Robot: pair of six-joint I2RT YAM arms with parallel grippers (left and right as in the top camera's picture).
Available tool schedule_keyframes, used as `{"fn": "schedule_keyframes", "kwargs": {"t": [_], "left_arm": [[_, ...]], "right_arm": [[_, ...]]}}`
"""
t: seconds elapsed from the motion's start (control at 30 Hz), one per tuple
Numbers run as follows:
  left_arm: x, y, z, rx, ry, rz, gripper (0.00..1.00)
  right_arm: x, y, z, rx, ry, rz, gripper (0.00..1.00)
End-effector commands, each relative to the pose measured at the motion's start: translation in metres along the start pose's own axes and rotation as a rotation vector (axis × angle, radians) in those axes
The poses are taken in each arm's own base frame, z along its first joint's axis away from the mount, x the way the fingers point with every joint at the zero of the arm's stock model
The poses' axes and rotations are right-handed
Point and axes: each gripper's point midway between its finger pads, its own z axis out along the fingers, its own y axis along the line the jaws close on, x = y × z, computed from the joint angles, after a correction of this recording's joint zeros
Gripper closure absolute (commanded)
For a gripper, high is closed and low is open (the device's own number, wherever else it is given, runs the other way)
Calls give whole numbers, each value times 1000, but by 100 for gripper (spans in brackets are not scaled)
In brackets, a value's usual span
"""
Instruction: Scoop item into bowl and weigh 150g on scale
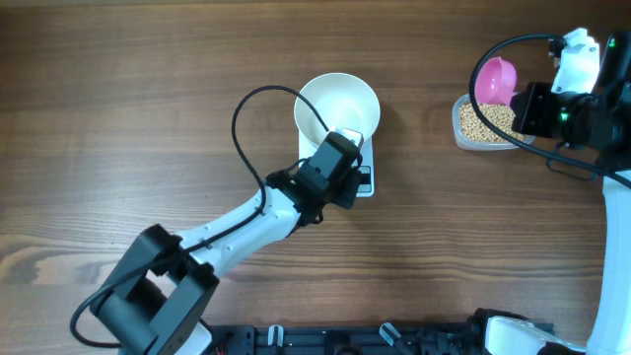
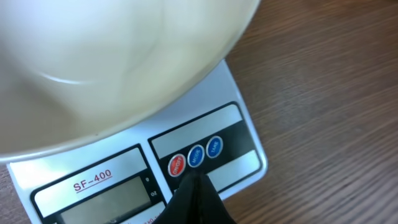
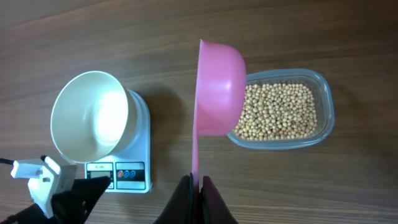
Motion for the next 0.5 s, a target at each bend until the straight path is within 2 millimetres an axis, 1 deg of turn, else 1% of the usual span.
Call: {"fn": "schedule_keyframes", "kwargs": {"t": [0.0,0.13,0.3,0.47], "left_arm": [[5,6,10,-34,9,30,96],[8,18,19,-101,9,31,96],[6,18,22,-100,-2,31,96],[11,19,27,-105,15,32,96]], "right_arm": [[-5,-5,0,24,-9,0,96],[-5,-5,1,24,-5,2,96],[-5,-5,1,24,-5,1,96],[-6,-5,1,24,-8,1,96]]}}
